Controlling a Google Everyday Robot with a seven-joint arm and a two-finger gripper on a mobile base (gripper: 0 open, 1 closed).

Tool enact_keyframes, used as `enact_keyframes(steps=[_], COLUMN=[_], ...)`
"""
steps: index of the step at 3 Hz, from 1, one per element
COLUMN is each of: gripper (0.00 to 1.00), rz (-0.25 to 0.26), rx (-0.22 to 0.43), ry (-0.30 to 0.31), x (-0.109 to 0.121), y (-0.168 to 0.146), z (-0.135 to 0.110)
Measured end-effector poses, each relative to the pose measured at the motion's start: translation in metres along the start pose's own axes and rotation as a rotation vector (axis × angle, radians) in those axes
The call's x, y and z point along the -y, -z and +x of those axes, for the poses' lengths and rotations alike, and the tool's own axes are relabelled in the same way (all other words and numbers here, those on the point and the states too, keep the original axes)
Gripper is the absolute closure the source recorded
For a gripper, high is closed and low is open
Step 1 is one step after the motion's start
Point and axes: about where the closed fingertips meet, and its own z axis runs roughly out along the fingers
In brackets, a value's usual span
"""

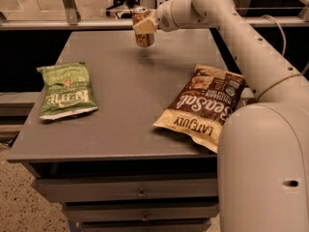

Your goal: Knock orange can over

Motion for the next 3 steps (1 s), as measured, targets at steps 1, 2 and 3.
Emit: enact_keyframes(steps=[1,2,3], gripper=[1.0,1.0,1.0], rz=[-0.03,-0.086,-0.174], rx=[-0.094,-0.247,-0.387], ry=[0.059,0.203,0.298], x=[0.002,-0.008,-0.03], y=[0.024,0.053,0.066], z=[-0.001,-0.01,0.002])
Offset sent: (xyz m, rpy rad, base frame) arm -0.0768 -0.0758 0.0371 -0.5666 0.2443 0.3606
